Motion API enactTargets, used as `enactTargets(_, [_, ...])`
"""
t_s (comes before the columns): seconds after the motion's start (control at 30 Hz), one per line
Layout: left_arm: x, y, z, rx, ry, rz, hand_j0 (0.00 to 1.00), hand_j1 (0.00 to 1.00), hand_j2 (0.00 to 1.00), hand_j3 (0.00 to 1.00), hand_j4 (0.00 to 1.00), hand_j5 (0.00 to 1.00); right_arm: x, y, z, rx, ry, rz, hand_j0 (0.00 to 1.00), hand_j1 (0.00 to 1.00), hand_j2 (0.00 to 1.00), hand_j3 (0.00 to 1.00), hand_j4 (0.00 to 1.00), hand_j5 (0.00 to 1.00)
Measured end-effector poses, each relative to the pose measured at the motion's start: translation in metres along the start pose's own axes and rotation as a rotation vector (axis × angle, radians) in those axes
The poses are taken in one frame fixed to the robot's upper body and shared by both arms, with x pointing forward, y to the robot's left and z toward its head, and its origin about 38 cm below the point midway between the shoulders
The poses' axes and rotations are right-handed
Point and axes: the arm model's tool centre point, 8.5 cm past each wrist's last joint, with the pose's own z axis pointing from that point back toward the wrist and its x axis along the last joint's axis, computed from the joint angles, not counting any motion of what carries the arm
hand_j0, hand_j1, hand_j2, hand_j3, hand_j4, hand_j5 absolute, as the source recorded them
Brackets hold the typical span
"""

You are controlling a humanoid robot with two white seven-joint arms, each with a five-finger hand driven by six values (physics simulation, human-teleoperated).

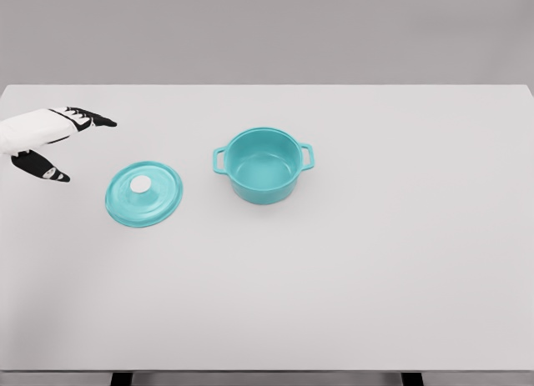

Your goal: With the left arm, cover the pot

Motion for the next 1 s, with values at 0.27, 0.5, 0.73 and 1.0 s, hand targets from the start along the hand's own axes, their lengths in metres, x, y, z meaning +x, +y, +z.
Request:
enactTargets(0.27, [-0.011,0.000,0.004,-0.003,0.032,0.013,1.00,1.00,1.00,1.00,1.00,1.00,-0.006,0.004,-0.001,0.007,0.012,-0.002,1.00,1.00,1.00,1.00,1.00,1.00])
enactTargets(0.5, [-0.013,0.007,-0.010,-0.001,0.041,0.001,1.00,1.00,1.00,1.00,1.00,1.00,-0.006,0.004,0.000,0.007,0.012,-0.002,1.00,1.00,1.00,1.00,1.00,1.00])
enactTargets(0.73, [0.023,0.059,-0.075,-0.145,-0.053,-0.194,1.00,1.00,1.00,1.00,1.00,1.00,-0.006,0.004,-0.001,0.007,0.012,-0.002,1.00,1.00,1.00,1.00,1.00,1.00])
enactTargets(1.0, [0.019,0.035,-0.069,-0.256,-0.045,-0.228,1.00,1.00,1.00,1.00,1.00,1.00,-0.007,0.004,0.000,0.007,0.012,-0.002,1.00,1.00,1.00,1.00,1.00,1.00])
